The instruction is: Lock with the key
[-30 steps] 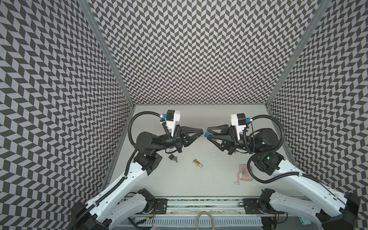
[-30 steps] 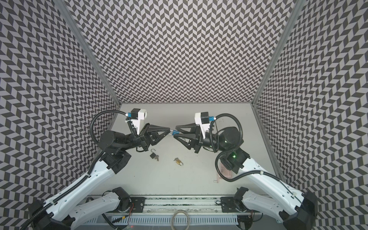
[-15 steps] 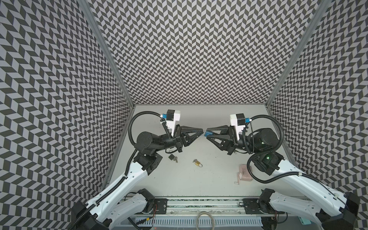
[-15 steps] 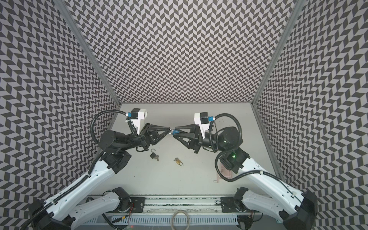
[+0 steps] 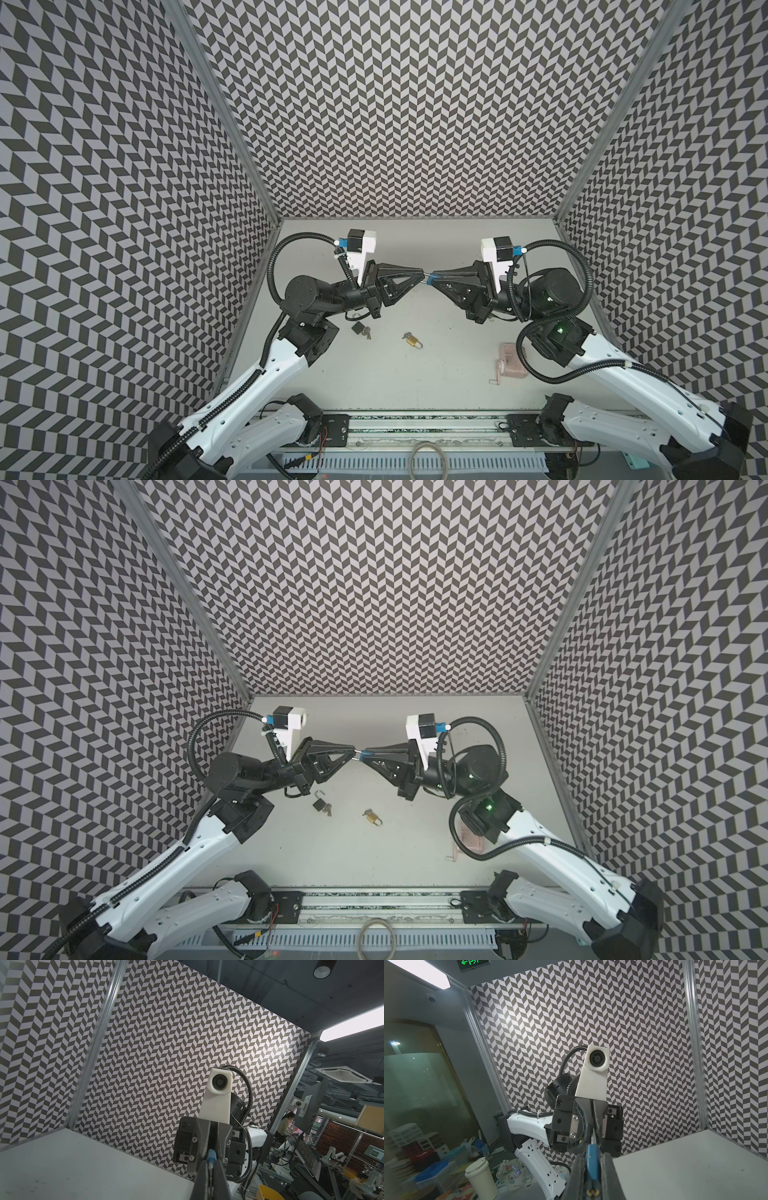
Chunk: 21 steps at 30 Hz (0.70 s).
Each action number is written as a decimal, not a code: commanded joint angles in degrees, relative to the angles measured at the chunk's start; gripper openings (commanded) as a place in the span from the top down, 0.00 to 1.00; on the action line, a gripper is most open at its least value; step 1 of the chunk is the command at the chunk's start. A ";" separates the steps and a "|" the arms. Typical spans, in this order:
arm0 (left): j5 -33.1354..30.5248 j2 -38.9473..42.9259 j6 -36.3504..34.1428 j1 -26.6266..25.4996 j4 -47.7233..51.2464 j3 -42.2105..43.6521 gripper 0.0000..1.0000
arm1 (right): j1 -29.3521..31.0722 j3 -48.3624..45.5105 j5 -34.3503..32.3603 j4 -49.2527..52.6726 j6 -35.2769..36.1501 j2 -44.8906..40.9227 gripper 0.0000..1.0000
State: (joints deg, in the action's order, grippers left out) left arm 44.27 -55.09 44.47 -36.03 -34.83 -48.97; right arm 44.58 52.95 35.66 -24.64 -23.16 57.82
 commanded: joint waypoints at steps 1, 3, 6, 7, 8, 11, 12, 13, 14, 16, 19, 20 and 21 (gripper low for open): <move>-0.40 1.33 -0.52 0.00 -1.10 0.02 1.00 | 0.33 1.67 1.03 -0.42 -0.72 -0.82 1.00; 0.13 1.14 -0.57 -0.09 -1.41 0.09 1.00 | 0.33 1.96 1.07 -0.58 -1.18 -0.57 1.00; 0.32 -0.43 -1.72 -2.29 -0.95 -0.12 1.00 | 0.63 5.13 0.77 2.38 -0.35 1.81 1.00; -0.03 -1.45 -2.50 -4.24 -0.63 -0.13 1.00 | 1.13 6.76 1.22 3.46 0.36 2.97 1.00; -0.43 -2.66 -3.25 -6.50 -0.69 0.16 1.00 | 1.77 8.67 1.44 4.71 1.54 4.72 1.00; -0.86 -5.14 -2.21 -10.89 -4.20 2.53 1.00 | 2.71 10.91 0.65 4.34 1.51 6.60 1.00; -0.90 -5.15 -1.49 -11.07 -5.14 3.38 1.00 | 2.71 10.77 -0.11 4.08 1.34 6.28 1.00; -1.34 -4.67 -1.15 -11.05 -5.58 4.08 1.00 | 2.71 10.73 -0.55 4.39 1.68 5.95 1.00; -2.13 -3.74 -1.14 -10.62 -5.53 4.73 1.00 | 2.71 10.64 -0.69 5.09 2.06 5.65 1.00; -2.27 -2.17 -1.23 -9.01 -4.65 4.93 1.00 | 2.62 9.72 -1.41 5.85 2.71 4.62 1.00; -1.00 -0.36 -0.92 -5.77 -3.43 4.47 1.00 | 2.06 8.59 -2.21 7.73 3.63 2.57 1.00; -0.34 0.12 -1.08 -4.75 -2.50 3.87 1.00 | 1.84 8.76 -2.18 9.45 4.17 2.07 1.00; 0.14 0.57 -1.41 -3.97 -1.72 3.35 1.00 | 1.53 9.32 -1.66 11.35 4.91 1.78 1.00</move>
State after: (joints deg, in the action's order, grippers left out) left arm 37.01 -54.35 43.16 -40.51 -43.81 -45.91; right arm 46.17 62.02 36.40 -15.92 -20.36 60.07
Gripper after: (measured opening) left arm 0.048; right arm 0.104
